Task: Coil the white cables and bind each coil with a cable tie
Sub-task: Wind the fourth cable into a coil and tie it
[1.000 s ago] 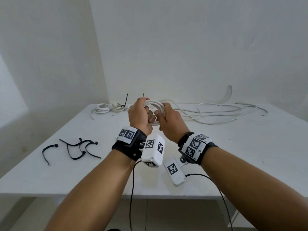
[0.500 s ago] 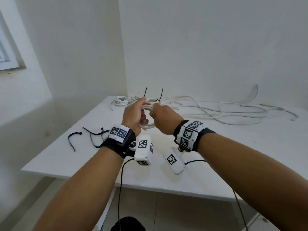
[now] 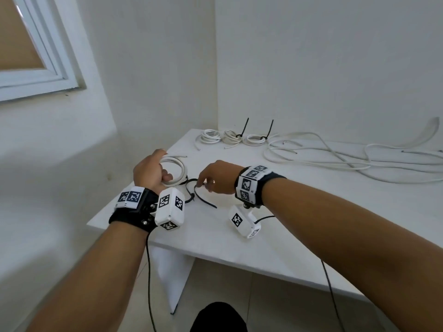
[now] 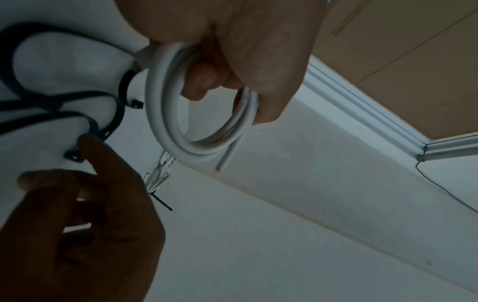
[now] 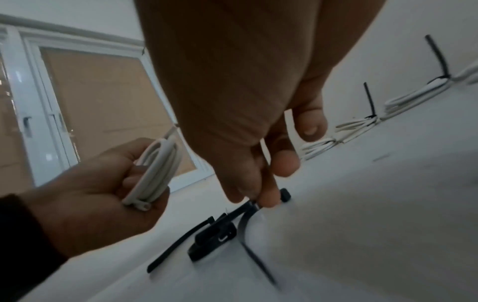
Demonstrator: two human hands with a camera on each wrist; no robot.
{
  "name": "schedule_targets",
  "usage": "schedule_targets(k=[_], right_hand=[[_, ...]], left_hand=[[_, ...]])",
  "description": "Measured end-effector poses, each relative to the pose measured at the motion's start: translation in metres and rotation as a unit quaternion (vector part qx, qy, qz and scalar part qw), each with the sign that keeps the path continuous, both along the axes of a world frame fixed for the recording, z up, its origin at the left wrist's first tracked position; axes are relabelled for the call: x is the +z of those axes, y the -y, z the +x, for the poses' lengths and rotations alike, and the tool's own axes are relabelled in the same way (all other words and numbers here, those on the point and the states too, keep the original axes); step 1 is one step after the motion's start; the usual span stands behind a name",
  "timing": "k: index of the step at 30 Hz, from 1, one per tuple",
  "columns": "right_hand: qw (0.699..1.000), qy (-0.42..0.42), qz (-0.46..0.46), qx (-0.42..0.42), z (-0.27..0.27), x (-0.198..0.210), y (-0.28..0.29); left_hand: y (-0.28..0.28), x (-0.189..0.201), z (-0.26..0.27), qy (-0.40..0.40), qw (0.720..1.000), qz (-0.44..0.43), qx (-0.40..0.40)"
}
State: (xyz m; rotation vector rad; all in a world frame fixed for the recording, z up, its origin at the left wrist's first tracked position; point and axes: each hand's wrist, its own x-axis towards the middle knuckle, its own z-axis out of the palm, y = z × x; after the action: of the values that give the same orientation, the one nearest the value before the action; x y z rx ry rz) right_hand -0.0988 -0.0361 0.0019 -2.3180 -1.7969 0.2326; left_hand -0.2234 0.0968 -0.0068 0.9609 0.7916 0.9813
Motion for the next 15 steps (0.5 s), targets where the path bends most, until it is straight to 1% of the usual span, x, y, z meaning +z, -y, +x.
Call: schedule_targets(k=[4, 8, 12, 15], right_hand=[[0.997, 0.053, -0.054, 0.036, -0.005, -0.004, -0.026], [0.993, 0.08, -0.067, 0.048, -0.001, -0.006, -0.036], [0.994, 0.083, -0.05, 0.057, 0.009, -0.005, -0.027], [0.994, 0.093, -0.042, 0.045, 0.023, -0.005, -0.006]], left_hand=[[-0.011, -0.009, -0.011, 0.004, 1.0, -0.009, 0.001], [-0.017, -0.017, -0.014, -0.001, 1.0, -0.012, -0.006], [-0.014, -0.016, -0.007, -0.007, 1.0, -0.012, -0.026], [-0.001, -0.013, 0.004, -0.005, 0.999, -0.014, -0.047]])
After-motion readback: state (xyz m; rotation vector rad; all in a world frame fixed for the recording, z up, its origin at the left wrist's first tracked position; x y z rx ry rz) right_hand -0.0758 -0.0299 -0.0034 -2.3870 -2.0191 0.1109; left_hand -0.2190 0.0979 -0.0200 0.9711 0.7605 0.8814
